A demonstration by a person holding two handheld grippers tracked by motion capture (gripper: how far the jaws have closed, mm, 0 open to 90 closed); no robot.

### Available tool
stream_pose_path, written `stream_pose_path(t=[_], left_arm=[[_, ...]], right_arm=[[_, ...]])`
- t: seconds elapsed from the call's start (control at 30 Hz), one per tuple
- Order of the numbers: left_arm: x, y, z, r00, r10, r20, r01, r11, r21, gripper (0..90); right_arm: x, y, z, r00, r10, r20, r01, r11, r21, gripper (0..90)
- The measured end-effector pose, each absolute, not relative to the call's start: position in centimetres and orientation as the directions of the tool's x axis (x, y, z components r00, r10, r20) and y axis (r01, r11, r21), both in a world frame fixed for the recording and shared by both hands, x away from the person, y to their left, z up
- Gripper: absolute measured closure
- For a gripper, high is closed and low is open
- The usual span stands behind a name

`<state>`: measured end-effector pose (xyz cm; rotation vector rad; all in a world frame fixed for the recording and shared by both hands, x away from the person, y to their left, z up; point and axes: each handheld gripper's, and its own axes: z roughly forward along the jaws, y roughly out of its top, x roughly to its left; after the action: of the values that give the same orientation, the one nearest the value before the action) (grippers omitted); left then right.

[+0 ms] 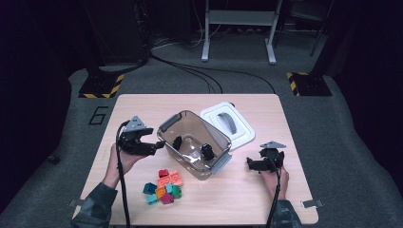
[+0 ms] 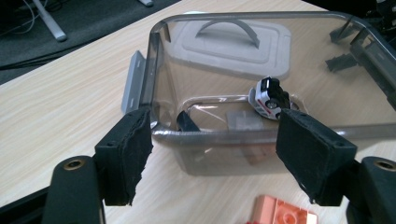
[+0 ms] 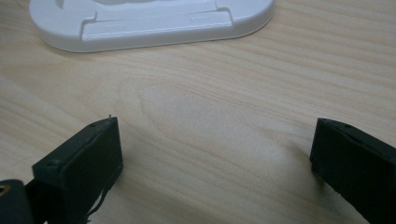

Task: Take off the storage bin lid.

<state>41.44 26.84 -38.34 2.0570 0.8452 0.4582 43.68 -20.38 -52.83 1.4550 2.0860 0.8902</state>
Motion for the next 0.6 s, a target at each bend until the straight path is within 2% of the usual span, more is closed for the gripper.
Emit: stream_pose_path(t=[0.37, 0.6], left_arm=[[39.4, 28.6, -40.2, 0.683, 0.73, 0.002, 0.426, -0.401, 0.811, 15.6], [38.7, 28.6, -43.1, 0.692, 0.721, -0.003, 0.451, -0.43, 0.782, 14.3]], right_arm=[[43.7, -20.4, -52.8, -0.347, 0.938, 0.005, 0.652, 0.238, 0.72, 1.5], [43.7, -20.4, -52.8, -0.346, 0.938, 0.005, 0.653, 0.237, 0.72, 1.5]])
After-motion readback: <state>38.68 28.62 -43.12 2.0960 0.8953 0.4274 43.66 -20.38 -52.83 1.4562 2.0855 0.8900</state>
